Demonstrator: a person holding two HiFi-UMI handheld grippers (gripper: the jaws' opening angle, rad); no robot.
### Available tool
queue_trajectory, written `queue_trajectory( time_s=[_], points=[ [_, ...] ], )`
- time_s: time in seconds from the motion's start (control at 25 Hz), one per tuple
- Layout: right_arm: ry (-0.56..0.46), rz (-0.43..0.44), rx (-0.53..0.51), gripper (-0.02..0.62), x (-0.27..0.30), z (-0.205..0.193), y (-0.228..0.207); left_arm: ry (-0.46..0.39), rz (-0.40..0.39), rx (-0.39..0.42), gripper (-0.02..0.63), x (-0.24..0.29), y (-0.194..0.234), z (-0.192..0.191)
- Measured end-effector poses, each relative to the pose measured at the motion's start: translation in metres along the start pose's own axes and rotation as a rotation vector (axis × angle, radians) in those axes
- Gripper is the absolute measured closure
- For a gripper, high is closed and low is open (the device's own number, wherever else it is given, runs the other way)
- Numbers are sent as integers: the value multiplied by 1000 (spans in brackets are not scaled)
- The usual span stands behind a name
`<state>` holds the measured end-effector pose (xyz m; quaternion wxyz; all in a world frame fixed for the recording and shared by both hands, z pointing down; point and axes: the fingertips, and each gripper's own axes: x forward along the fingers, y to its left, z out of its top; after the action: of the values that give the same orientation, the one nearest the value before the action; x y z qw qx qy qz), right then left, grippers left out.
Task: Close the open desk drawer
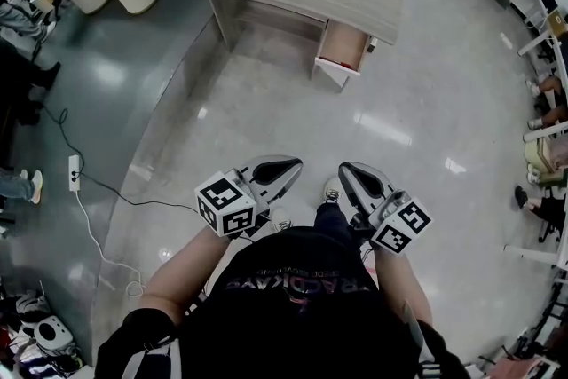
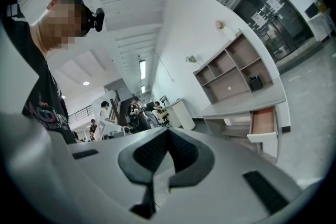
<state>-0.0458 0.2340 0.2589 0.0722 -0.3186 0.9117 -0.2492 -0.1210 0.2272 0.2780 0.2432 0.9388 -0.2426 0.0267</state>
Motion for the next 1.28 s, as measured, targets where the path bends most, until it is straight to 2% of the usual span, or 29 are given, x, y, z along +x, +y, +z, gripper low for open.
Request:
queue_trajectory(
  time_s=[0.44,0.88,1.28],
  points=[
    [25,39,-4,578,24,23,-49,-26,73,-2,595,31,31,20],
    [61,21,46,578,33,48,-142,2,148,-1,595,101,77,40],
    [82,107,60,578,37,57,-190,17,249,11,595,144,113,44]
  ],
)
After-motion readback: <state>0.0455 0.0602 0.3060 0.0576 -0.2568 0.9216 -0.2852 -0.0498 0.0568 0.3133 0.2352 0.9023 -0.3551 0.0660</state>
